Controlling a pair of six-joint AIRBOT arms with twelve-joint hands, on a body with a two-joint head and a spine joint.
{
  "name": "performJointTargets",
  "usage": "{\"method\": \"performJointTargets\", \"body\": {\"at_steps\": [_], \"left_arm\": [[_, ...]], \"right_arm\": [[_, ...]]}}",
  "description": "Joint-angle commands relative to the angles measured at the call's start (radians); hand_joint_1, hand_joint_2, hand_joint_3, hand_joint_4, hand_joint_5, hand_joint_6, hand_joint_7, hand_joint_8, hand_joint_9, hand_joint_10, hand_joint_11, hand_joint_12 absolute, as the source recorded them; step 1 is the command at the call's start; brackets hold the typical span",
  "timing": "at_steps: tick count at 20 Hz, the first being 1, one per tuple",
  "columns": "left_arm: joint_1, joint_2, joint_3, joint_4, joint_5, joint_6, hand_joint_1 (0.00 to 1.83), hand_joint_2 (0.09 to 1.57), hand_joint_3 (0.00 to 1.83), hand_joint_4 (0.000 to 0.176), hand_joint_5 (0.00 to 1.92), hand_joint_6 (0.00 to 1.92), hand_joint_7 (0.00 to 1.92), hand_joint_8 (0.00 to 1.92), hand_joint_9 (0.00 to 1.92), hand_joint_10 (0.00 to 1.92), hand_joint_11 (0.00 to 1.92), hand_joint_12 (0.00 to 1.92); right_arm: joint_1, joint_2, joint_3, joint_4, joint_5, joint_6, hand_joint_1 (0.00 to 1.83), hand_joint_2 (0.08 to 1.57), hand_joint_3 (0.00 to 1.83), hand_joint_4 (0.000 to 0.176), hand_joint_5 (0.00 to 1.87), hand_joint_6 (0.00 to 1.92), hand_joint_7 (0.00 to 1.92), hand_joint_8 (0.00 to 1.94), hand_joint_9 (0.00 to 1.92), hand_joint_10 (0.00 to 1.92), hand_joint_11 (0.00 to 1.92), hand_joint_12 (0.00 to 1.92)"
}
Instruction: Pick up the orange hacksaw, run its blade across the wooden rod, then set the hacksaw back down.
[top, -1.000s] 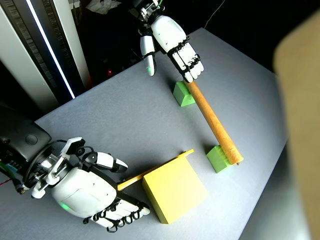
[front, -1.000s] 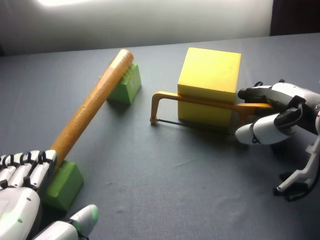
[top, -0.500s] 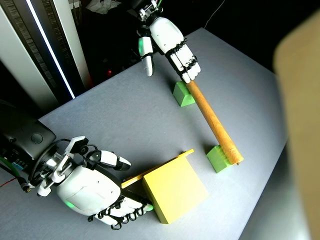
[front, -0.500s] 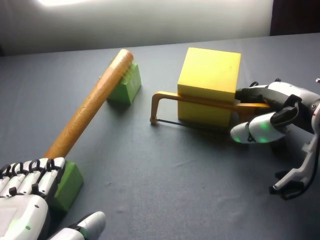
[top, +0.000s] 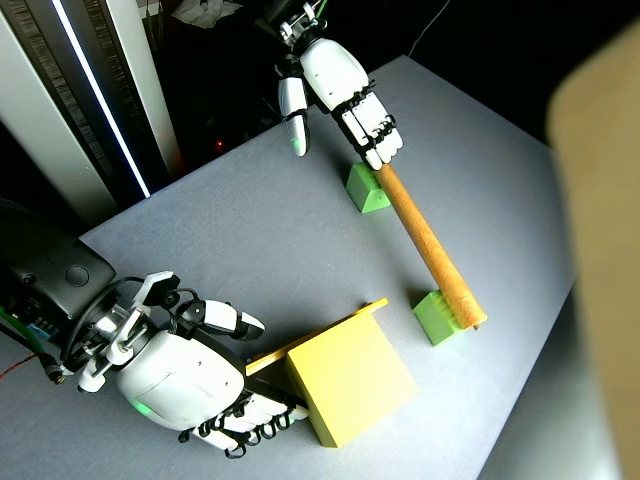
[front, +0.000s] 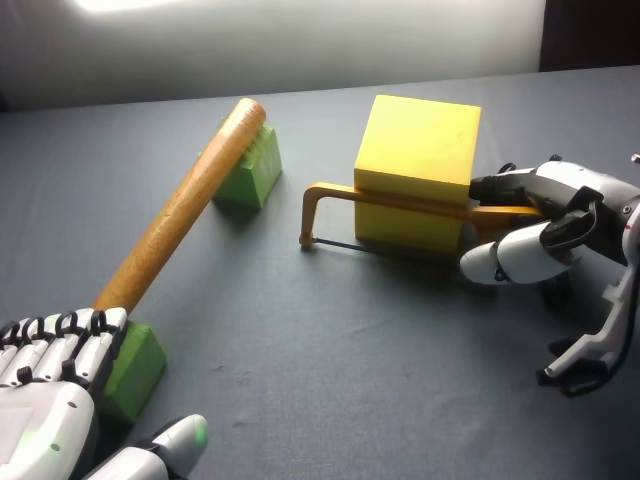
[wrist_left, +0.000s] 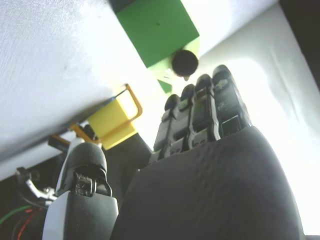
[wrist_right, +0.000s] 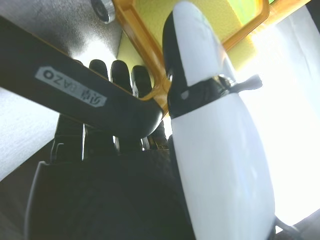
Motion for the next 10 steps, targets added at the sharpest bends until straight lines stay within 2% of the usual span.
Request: {"method": "performJointTargets", "body": {"at_steps": [1, 8, 10], "left_arm": [[-0.001, -0.003, 0.006, 0.06, -0.083, -0.001, 0.0, 1.25, 0.0, 0.0, 0.0, 0.0, 0.0, 0.0, 0.0, 0.0, 0.0, 0.0], [-0.001, -0.032, 0.013, 0.06, -0.083, -0.005, 0.0, 1.25, 0.0, 0.0, 0.0, 0.0, 0.0, 0.0, 0.0, 0.0, 0.0, 0.0], [0.0, -0.041, 0.015, 0.059, -0.083, -0.005, 0.0, 1.26, 0.01, 0.0, 0.0, 0.0, 0.0, 0.0, 0.0, 0.0, 0.0, 0.0]], "right_arm": [[0.011, 0.0, 0.001, -0.039, 0.023, 0.004, 1.17, 1.05, 0.0, 0.0, 0.3, 0.0, 0.3, 0.0, 0.29, 0.0, 0.0, 0.78], [0.01, -0.003, 0.002, -0.039, 0.024, 0.001, 1.21, 1.05, 0.0, 0.0, 0.31, 0.0, 0.31, 0.0, 0.3, 0.0, 0.0, 0.85], [0.01, -0.004, 0.001, -0.039, 0.024, -0.002, 1.24, 1.05, 0.0, 0.0, 0.46, 0.01, 0.52, 0.01, 0.5, 0.02, 0.14, 0.95]]}}
